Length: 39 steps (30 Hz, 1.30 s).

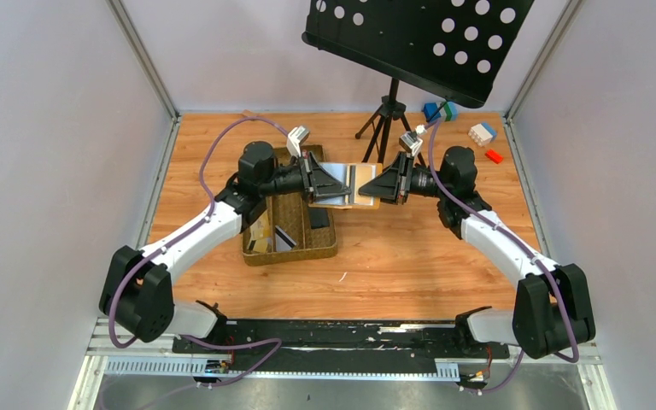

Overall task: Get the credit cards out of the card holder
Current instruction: Remove the credit card from the card holder.

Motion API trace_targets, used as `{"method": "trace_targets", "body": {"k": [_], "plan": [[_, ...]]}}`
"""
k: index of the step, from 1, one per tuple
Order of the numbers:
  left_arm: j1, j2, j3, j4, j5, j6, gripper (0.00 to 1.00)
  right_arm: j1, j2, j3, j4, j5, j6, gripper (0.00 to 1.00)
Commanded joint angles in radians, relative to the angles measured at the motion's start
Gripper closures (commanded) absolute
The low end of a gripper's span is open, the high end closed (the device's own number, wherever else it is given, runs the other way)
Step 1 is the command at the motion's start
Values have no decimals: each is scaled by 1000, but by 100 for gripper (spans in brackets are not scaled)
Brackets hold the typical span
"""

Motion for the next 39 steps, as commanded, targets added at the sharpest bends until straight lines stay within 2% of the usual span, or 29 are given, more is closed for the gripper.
{"method": "trace_targets", "body": {"k": [1, 3, 6, 10, 14, 16, 19, 32, 39], "plan": [[21, -50, -33, 62, 2, -24, 100, 9, -33, -3, 94, -17, 31, 64], [34, -65, -50, 62, -1, -25, 100, 7, -37, -6, 81, -6, 26, 61], [46, -80, -59, 62, 4, -24, 100, 4, -41, -10, 84, 5, 32, 61], [48, -79, -57, 62, 10, -22, 100, 4, -42, -9, 85, 14, 34, 75], [51, -82, -61, 66, 15, -22, 100, 3, -43, -13, 82, 24, 36, 94], [54, -86, -65, 67, 16, -22, 100, 2, -44, -14, 79, 27, 35, 97], [65, -93, -77, 72, 16, -26, 100, -3, -44, -20, 77, 30, 36, 100], [98, -110, -112, 88, 31, -33, 100, -13, -35, -22, 67, 33, 31, 100], [160, -145, -117, -41, 24, 47, 100, -39, -34, 3, -174, 77, -96, 100]]}}
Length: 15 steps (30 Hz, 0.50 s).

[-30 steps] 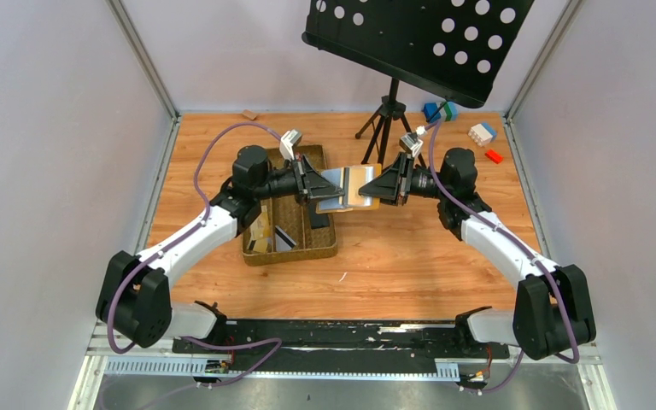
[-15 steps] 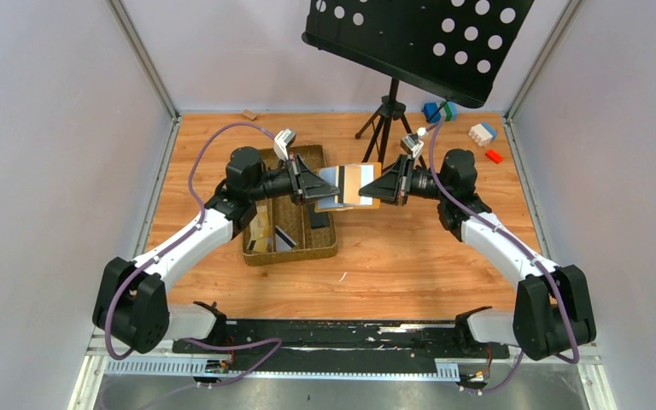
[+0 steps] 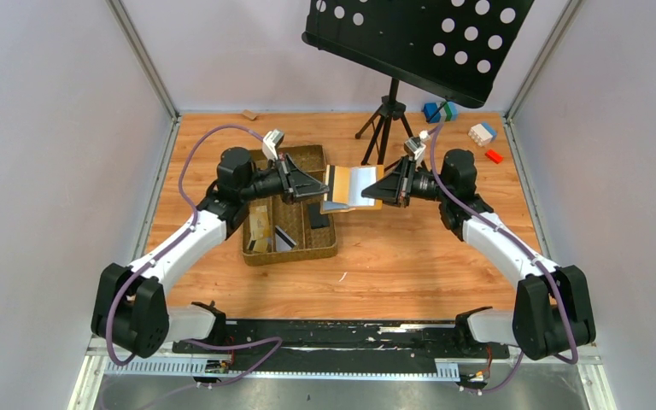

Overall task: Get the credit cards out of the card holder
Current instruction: Remove the credit card from the card holder.

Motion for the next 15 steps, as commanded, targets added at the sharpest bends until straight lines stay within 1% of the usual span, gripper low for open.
{"method": "trace_targets", "body": {"k": [1, 2, 5, 9, 11, 14, 15], "plan": [[33, -51, 5, -106, -10, 84, 100, -21, -26, 38, -181, 44, -118, 100], [36, -53, 17, -157, -24, 119, 100, -24, -23, 48, -233, 54, -151, 100], [45, -54, 70, -388, -87, 261, 100, -29, -22, 88, -391, 95, -252, 100], [58, -53, 115, -556, -161, 375, 100, -33, -23, 119, -489, 125, -319, 100], [67, -47, 152, -679, -238, 461, 100, -34, -23, 138, -543, 143, -358, 100], [80, -28, 219, -873, -368, 552, 100, -38, -25, 158, -601, 166, -400, 100], [85, -19, 238, -915, -408, 573, 100, -39, -26, 165, -613, 172, -411, 100]]}}
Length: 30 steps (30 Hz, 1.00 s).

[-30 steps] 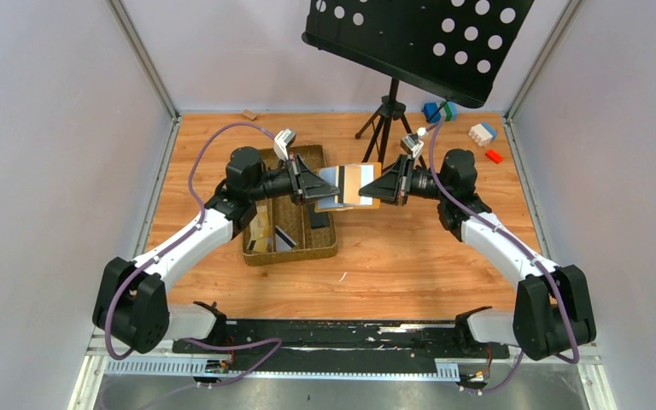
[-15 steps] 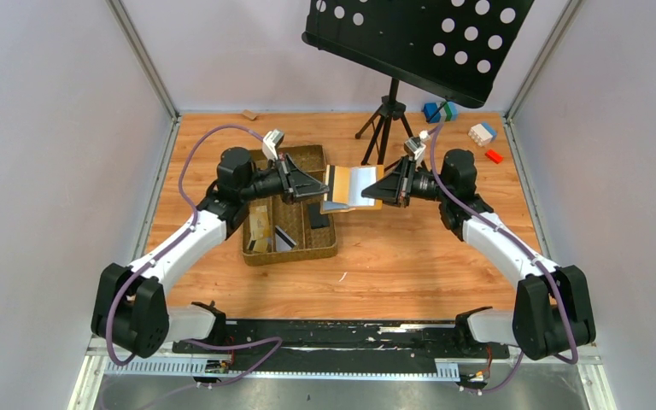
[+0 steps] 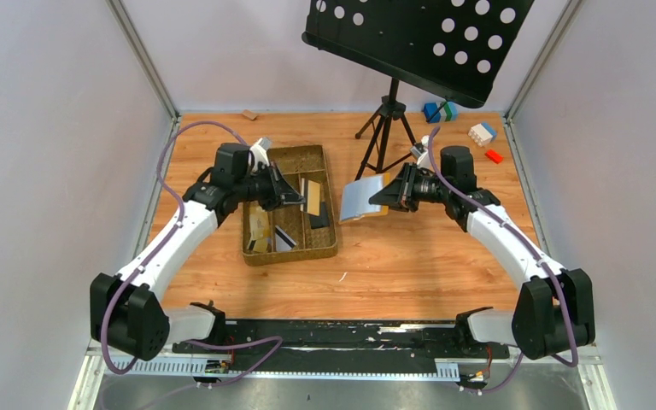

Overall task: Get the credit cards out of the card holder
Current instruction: Remove the credit card from the card holder, then place the credit card in the storage box.

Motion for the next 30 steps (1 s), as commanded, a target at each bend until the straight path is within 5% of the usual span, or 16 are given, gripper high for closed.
{"method": "trace_targets", "body": {"k": [1, 13, 30], "plan": [[26, 15, 116, -311, -218, 200, 100, -9, -27, 68, -113, 46, -105, 100], [41, 86, 287, -599, -658, 331, 100, -13, -37, 112, -221, 82, -204, 100], [42, 268, 301, -543, -784, 371, 100, -11, -40, 130, -244, 74, -237, 100]]}}
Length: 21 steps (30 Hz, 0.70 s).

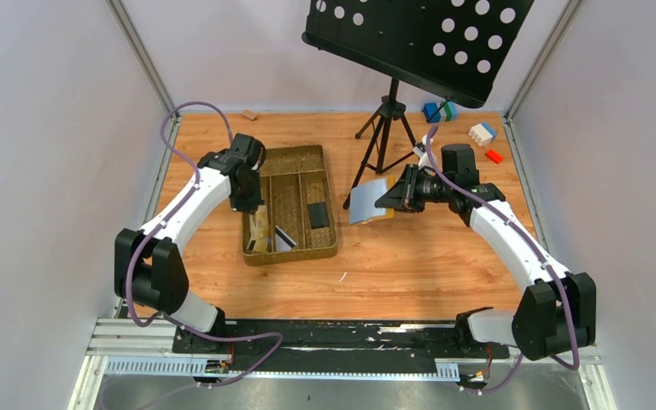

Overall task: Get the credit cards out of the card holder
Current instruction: Place the credit card in the storage box.

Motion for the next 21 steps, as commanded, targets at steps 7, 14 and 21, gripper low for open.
{"method": "trace_targets", "body": {"k": [7, 14, 21], "plan": [[6, 89, 40, 69, -109, 20, 100, -4, -43, 45, 3, -1, -22, 100], [6, 166, 37, 115, -142, -2, 100, -5, -50, 39, 3, 1, -18, 100], [4, 174, 42, 91, -183, -11, 99, -11, -59, 36, -3, 4, -18, 100]]}}
